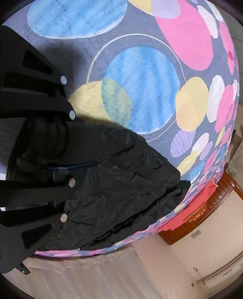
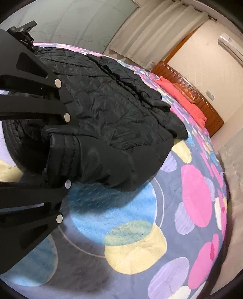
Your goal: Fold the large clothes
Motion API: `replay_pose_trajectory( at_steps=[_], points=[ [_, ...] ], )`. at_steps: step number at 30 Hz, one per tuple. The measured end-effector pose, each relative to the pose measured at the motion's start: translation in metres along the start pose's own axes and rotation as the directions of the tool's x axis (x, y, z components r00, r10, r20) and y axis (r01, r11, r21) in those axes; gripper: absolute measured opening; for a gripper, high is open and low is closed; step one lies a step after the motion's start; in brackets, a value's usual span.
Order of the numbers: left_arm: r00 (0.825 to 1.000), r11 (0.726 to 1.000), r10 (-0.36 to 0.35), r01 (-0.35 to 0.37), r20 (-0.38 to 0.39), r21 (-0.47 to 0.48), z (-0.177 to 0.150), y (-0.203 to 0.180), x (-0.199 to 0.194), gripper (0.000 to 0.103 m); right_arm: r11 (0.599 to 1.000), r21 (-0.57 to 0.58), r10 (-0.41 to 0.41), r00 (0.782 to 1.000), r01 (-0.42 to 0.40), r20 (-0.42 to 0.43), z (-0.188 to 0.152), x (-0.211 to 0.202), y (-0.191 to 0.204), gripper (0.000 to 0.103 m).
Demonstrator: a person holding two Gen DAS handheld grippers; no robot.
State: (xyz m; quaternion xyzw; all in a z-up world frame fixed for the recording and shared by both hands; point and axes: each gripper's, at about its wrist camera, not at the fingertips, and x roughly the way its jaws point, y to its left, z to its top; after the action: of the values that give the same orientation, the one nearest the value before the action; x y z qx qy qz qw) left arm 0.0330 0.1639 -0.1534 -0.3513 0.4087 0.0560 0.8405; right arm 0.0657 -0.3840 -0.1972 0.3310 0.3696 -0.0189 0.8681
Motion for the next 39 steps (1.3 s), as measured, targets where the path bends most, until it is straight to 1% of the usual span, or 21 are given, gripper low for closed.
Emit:
replay_pose_trajectory(
  at_steps=[5,8,14,19,23,27,29,32,35,37,39],
  points=[
    [0.999,0.998,-0.033,0.032,0.013,0.05,-0.003,-0.004,-0.02,0.016,0.999,-0.027,0.03,1.0,-0.03,0.009,-0.003,-0.022,0.003,0.021],
    [0.999,0.995,-0.052,0.05,0.014,0.086,-0.006,-0.005,-0.037,0.014,0.998,-0.036,0.046,0.999,-0.046,0.008,-0.006,-0.036,0.006,0.021],
    [0.994,0.987,-0.106,0.104,0.007,0.12,-0.017,0.001,-0.076,0.013,0.995,-0.036,0.088,0.996,-0.089,-0.003,-0.014,-0.065,0.006,0.021],
    [0.989,0.984,-0.15,0.15,-0.011,0.099,-0.019,0.006,-0.095,0.012,0.99,-0.022,0.138,0.99,-0.138,-0.01,-0.015,-0.083,0.008,0.021],
    [0.977,0.974,-0.215,0.214,0.001,0.078,-0.012,0.0,-0.11,0.011,0.983,-0.047,0.178,0.984,-0.177,0.002,-0.011,-0.095,0.02,0.021],
    [0.965,0.961,-0.261,0.258,0.016,0.103,0.008,-0.018,-0.116,0.011,0.972,-0.062,0.227,0.974,-0.226,0.011,0.005,-0.095,0.033,0.021],
    [0.961,0.956,-0.277,0.273,0.02,0.105,0.018,-0.026,-0.115,0.011,0.963,-0.064,0.263,0.965,-0.262,0.018,0.015,-0.093,0.041,0.021],
    [0.949,0.947,-0.314,0.311,0.027,0.08,0.047,-0.041,-0.108,0.011,0.944,-0.067,0.325,0.945,-0.322,0.043,0.042,-0.089,0.058,0.021],
    [0.95,0.947,-0.305,0.296,0.066,0.123,0.076,-0.062,-0.101,0.011,0.936,-0.1,0.346,0.936,-0.339,0.065,0.066,-0.08,0.075,0.021],
    [0.948,0.945,-0.312,0.301,0.071,0.132,0.097,-0.078,-0.089,0.011,0.928,-0.108,0.365,0.928,-0.356,0.074,0.09,-0.065,0.088,0.021],
    [0.949,0.945,-0.306,0.294,0.071,0.145,0.116,-0.093,-0.076,0.011,0.925,-0.095,0.375,0.924,-0.368,0.076,0.115,-0.044,0.096,0.021]
  ],
)
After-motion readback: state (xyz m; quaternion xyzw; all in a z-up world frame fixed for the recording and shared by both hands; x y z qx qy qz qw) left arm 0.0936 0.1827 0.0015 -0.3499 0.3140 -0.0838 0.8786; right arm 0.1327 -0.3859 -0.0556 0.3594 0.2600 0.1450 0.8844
